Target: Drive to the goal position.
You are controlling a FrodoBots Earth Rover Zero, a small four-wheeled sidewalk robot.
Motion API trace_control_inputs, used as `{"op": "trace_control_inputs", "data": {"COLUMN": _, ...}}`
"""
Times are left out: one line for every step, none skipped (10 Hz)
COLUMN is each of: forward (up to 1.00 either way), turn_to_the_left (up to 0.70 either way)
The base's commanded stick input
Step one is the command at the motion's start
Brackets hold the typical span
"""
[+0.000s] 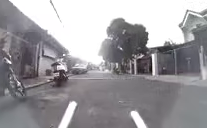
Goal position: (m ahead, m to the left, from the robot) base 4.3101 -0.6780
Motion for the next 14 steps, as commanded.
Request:
{"op": "trace_control_inputs", "data": {"forward": 0.7, "turn_to_the_left": 0.0}}
{"op": "trace_control_inputs", "data": {"forward": 0.7, "turn_to_the_left": 0.0}}
{"op": "trace_control_inputs", "data": {"forward": 0.7, "turn_to_the_left": 0.0}}
{"op": "trace_control_inputs", "data": {"forward": 0.7, "turn_to_the_left": 0.0}}
{"op": "trace_control_inputs", "data": {"forward": 0.7, "turn_to_the_left": 0.0}}
{"op": "trace_control_inputs", "data": {"forward": 0.7, "turn_to_the_left": 0.0}}
{"op": "trace_control_inputs", "data": {"forward": 0.7, "turn_to_the_left": 0.0}}
{"op": "trace_control_inputs", "data": {"forward": 0.7, "turn_to_the_left": 0.0}}
{"op": "trace_control_inputs", "data": {"forward": 0.7, "turn_to_the_left": 0.0}}
{"op": "trace_control_inputs", "data": {"forward": 0.7, "turn_to_the_left": 0.0}}
{"op": "trace_control_inputs", "data": {"forward": 0.7, "turn_to_the_left": 0.0}}
{"op": "trace_control_inputs", "data": {"forward": 0.7, "turn_to_the_left": 0.0}}
{"op": "trace_control_inputs", "data": {"forward": 0.7, "turn_to_the_left": 0.0}}
{"op": "trace_control_inputs", "data": {"forward": 0.7, "turn_to_the_left": 0.0}}
